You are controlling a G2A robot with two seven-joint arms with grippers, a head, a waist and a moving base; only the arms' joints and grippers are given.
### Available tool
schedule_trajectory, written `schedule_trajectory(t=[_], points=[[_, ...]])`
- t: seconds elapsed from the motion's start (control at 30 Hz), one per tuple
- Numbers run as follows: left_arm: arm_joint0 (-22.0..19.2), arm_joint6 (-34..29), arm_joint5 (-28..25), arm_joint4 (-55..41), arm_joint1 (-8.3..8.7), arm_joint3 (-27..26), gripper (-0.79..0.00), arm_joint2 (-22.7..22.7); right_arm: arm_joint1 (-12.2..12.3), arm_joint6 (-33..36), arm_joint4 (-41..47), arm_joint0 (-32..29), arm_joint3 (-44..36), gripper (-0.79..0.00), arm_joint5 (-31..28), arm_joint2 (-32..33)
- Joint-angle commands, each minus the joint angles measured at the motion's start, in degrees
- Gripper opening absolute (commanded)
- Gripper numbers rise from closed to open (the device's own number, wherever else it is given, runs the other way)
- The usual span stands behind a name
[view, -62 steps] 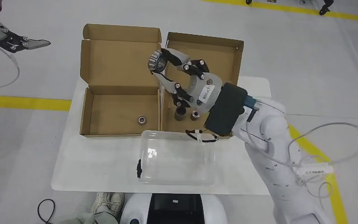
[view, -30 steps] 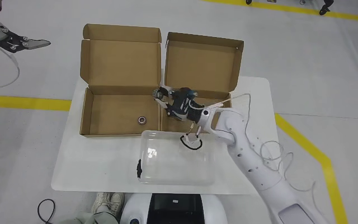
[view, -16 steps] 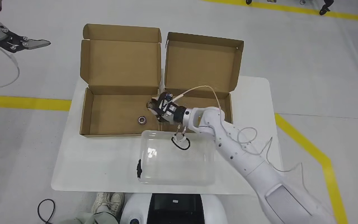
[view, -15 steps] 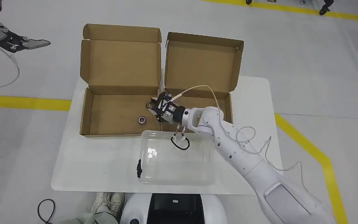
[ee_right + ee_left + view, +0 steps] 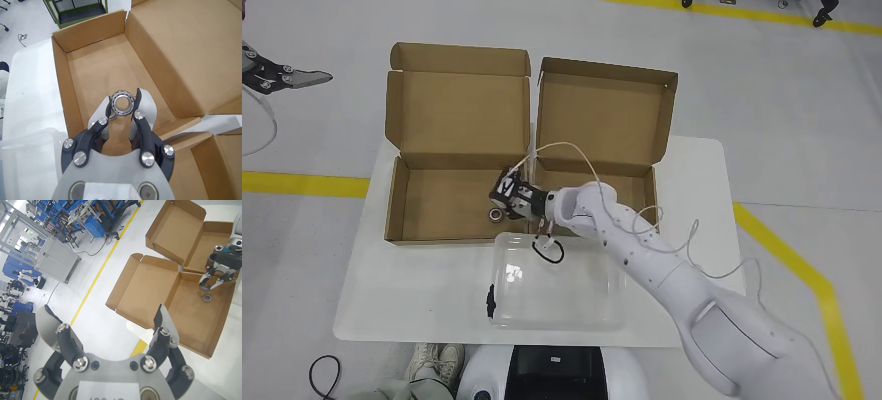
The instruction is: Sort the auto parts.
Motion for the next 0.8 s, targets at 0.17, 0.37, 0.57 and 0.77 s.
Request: schedule_trajectory(t=[0.17,0.37,0.57,0.77], points=[[0.0,0.0,0.0,0.0,0.0,0.0,0.0,0.0,-3.2,-1.0,0.7,2.2,6.3,-0.677,0.0,-1.7],[0.0,0.0,0.0,0.0,0.0,0.0,0.0,0.0,-5.1,-3.0,0.9,3.2,10.4,-0.489,-0.8,-2.2],[0.0,0.0,0.0,0.0,0.0,0.0,0.0,0.0,-5.8,-5.8,0.3,4.0,12.5,-0.456,-2.1,-1.8],[0.0,0.0,0.0,0.0,0.0,0.0,0.0,0.0,-5.7,-8.9,-1.6,4.1,11.1,-0.459,-4.0,-1.4]])
